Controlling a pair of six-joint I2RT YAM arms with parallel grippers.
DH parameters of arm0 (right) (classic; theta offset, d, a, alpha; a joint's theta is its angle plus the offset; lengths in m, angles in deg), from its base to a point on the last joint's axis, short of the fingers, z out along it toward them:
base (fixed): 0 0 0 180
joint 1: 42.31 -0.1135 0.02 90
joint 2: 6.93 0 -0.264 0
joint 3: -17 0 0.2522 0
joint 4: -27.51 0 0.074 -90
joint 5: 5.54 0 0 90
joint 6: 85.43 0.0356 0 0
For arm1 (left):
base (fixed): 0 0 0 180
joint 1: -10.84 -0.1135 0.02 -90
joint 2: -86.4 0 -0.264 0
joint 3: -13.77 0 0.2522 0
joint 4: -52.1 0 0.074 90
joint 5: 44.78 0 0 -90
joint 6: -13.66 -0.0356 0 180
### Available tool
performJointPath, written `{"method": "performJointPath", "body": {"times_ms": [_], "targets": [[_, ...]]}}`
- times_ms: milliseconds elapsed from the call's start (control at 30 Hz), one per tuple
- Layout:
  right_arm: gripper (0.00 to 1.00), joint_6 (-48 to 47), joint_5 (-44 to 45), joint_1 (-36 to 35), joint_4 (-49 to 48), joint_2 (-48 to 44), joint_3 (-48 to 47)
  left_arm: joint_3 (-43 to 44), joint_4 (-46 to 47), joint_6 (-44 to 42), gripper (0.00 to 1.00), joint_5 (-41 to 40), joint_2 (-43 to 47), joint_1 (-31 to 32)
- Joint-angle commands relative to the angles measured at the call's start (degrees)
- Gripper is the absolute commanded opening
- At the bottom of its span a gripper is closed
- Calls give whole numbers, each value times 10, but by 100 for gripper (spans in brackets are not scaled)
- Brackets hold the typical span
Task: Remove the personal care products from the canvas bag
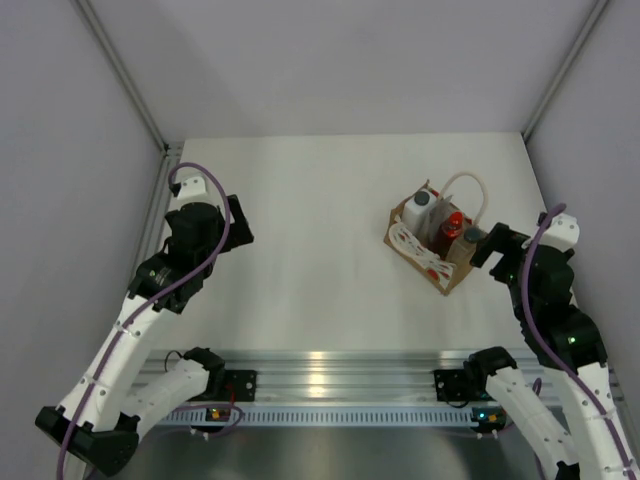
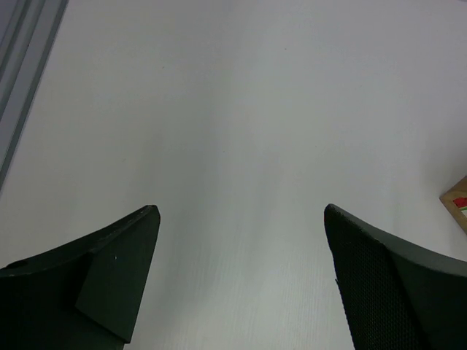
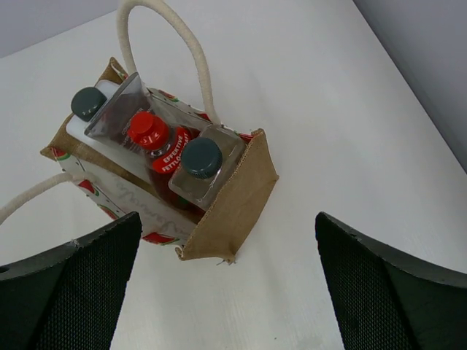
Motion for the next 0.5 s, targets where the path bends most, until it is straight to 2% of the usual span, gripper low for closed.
{"method": "performJointPath", "body": {"times_ms": [0,167,300,467], "targets": [[99,15,9,5,8,-11,7,9,14,10,98,6,4,1],[99,50,7,5,6,14,29,39,12,19,98,47,-3,1],[99,80,-3,7,6,51,49,68,14,48,98,116,-21,1],[86,102,-35,7,-2,75,57,97,15,56,98,184,-56,1]]}}
